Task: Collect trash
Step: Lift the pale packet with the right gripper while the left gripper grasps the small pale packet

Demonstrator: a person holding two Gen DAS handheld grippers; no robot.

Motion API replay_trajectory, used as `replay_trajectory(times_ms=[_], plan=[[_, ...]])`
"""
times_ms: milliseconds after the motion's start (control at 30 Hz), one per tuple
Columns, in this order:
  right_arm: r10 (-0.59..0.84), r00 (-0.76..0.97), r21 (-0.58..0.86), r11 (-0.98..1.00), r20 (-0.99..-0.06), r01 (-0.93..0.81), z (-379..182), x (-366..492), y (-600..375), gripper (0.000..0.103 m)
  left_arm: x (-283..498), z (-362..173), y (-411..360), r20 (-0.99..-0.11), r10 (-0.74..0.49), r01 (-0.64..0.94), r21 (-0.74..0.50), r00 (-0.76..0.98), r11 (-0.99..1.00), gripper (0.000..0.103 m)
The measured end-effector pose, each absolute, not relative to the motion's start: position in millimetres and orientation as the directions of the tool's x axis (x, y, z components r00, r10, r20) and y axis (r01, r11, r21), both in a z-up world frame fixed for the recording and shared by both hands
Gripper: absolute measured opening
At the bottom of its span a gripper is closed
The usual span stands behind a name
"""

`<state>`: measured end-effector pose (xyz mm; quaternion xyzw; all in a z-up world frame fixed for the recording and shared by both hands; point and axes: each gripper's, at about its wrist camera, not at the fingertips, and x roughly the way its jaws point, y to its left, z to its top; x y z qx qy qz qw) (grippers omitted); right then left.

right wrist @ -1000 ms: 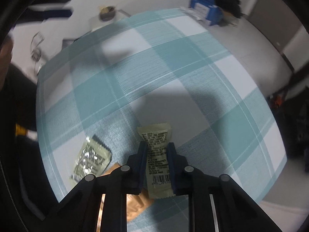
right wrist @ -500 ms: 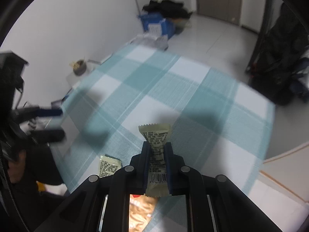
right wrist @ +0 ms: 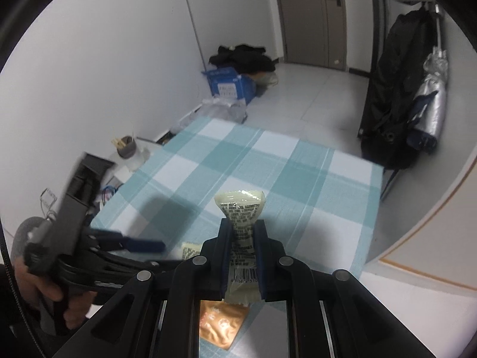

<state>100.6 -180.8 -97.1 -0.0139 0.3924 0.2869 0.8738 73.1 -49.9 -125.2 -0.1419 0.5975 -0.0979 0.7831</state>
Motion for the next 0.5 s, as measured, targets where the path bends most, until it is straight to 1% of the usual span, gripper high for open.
replay_trajectory(times_ms=[200, 233, 267, 300, 333, 367, 400, 433, 500], plan=[[0.496, 0.546, 0.219, 0.841, -0.675, -0.494, -90.6, 100.9, -194.5, 0.014, 78.0, -130.2, -53.3, -0.915, -0.307, -0.052, -0.331, 0.262, 0.942, 0.058], [0.497, 0.545, 0.221, 0.841, -0.676, -0.493, -90.7, 101.8, -194.6, 0.014, 78.8, -129.3, -53.6, -0.913, -0.301, -0.056, -0.328, 0.274, 0.943, 0.056], [0.498, 0.544, 0.225, 0.841, -0.675, -0.492, -90.3, 102.7, -194.7, 0.014, 80.2, -129.2, -55.0, -0.914, -0.296, -0.058, -0.324, 0.279, 0.944, 0.050], [0.501, 0.544, 0.229, 0.840, -0.673, -0.492, -89.7, 103.0, -194.9, 0.014, 81.3, -128.9, -56.5, -0.912, -0.293, -0.059, -0.322, 0.286, 0.945, 0.037], [0.504, 0.545, 0.231, 0.839, -0.670, -0.492, -89.2, 102.8, -195.1, 0.014, 81.5, -128.9, -58.4, -0.912, -0.289, -0.058, -0.319, 0.292, 0.946, 0.034], [0.506, 0.546, 0.231, 0.838, -0.668, -0.494, -88.3, 102.8, -194.7, 0.014, 81.4, -129.8, -60.8, -0.913, -0.284, -0.055, -0.312, 0.291, 0.948, 0.033], [0.507, 0.546, 0.230, 0.837, -0.667, -0.496, -87.5, 102.3, -194.7, 0.014, 81.5, -130.8, -62.7, -0.916, -0.278, -0.053, -0.306, 0.290, 0.951, 0.026], [0.509, 0.548, 0.231, 0.836, -0.664, -0.497, -86.8, 102.0, -194.7, 0.014, 81.4, -131.6, -64.4, -0.918, -0.271, -0.049, -0.297, 0.289, 0.954, 0.017], [0.510, 0.552, 0.233, 0.837, -0.660, -0.496, -85.6, 102.0, -195.5, 0.014, 80.7, -131.5, -66.1, -0.920, -0.259, -0.047, -0.285, 0.295, 0.957, 0.014]])
